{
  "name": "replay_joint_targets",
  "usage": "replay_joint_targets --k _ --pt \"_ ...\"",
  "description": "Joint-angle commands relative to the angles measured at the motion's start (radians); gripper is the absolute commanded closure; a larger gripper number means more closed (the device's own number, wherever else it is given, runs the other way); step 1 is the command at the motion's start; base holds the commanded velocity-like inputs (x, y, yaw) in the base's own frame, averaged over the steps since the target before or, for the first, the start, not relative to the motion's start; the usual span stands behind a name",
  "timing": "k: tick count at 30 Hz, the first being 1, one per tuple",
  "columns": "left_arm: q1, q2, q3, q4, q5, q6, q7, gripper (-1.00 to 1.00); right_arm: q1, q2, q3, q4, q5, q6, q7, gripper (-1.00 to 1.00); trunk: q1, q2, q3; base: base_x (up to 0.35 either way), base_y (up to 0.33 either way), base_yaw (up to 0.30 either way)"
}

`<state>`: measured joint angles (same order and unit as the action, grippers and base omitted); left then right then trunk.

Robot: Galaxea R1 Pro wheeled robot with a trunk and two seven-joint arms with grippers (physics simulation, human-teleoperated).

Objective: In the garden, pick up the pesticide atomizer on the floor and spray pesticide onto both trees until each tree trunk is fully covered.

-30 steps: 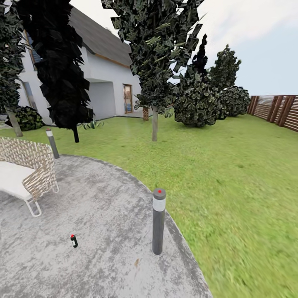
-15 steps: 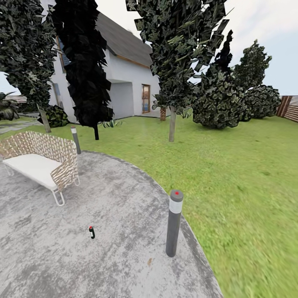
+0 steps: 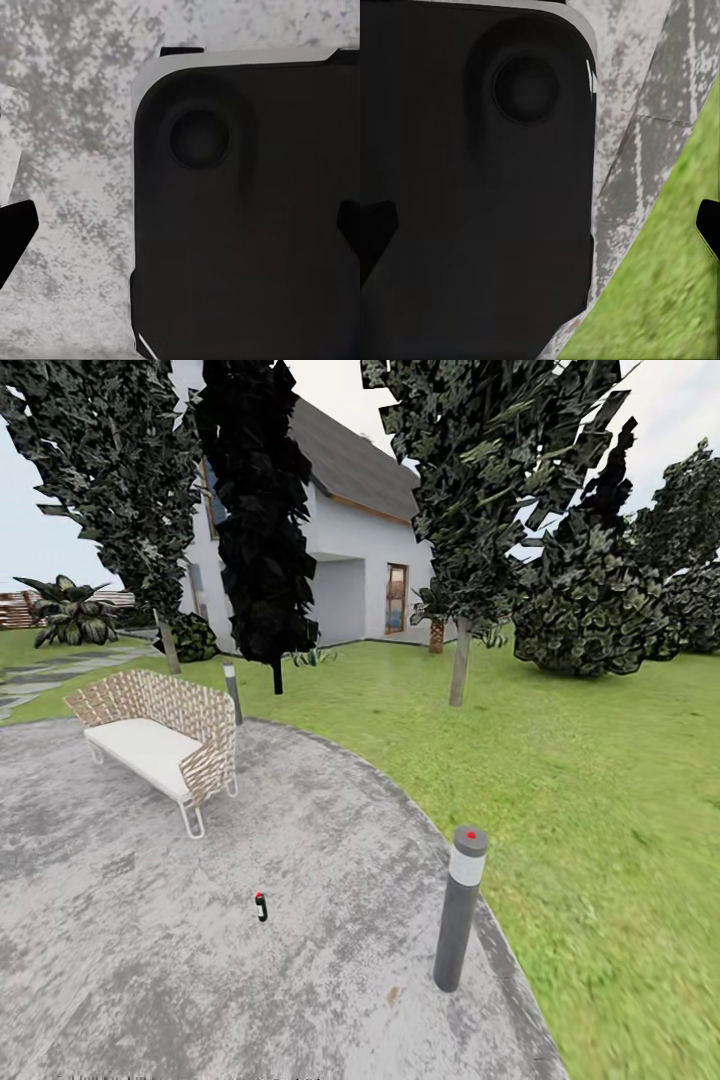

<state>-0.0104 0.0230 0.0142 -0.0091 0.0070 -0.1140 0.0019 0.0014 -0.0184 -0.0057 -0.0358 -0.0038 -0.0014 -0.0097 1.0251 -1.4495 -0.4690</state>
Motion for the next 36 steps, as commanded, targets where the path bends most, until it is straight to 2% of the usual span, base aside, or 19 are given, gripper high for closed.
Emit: replay_joint_targets --k 1,9,25,36 --pt "-0.001 0.0 0.001 0.001 0.001 -0.004 0.001 -1.0 0.0 0.0 0.0 -0.001 0.0 0.0 -0.001 -1.0 0.0 0.0 -0.001 0.0 0.0 0.285" --pt "-0.001 0.0 0.002 0.001 0.001 -0.007 0.004 -1.0 0.0 0.001 0.0 -0.001 0.0 0.0 -0.001 -1.0 0.0 0.0 -0.001 0.0 0.0 0.225" --pt "-0.001 0.0 0.003 0.001 0.001 -0.007 0.003 -1.0 0.0 0.0 0.0 -0.001 0.0 0.0 0.0 -1.0 0.0 0.0 -0.001 0.0 0.0 0.017" --pt "-0.001 0.0 0.003 0.001 0.001 -0.007 0.003 -1.0 0.0 0.0 0.0 -0.001 0.001 0.001 0.001 -1.0 0.0 0.0 -0.001 0.0 0.0 0.116"
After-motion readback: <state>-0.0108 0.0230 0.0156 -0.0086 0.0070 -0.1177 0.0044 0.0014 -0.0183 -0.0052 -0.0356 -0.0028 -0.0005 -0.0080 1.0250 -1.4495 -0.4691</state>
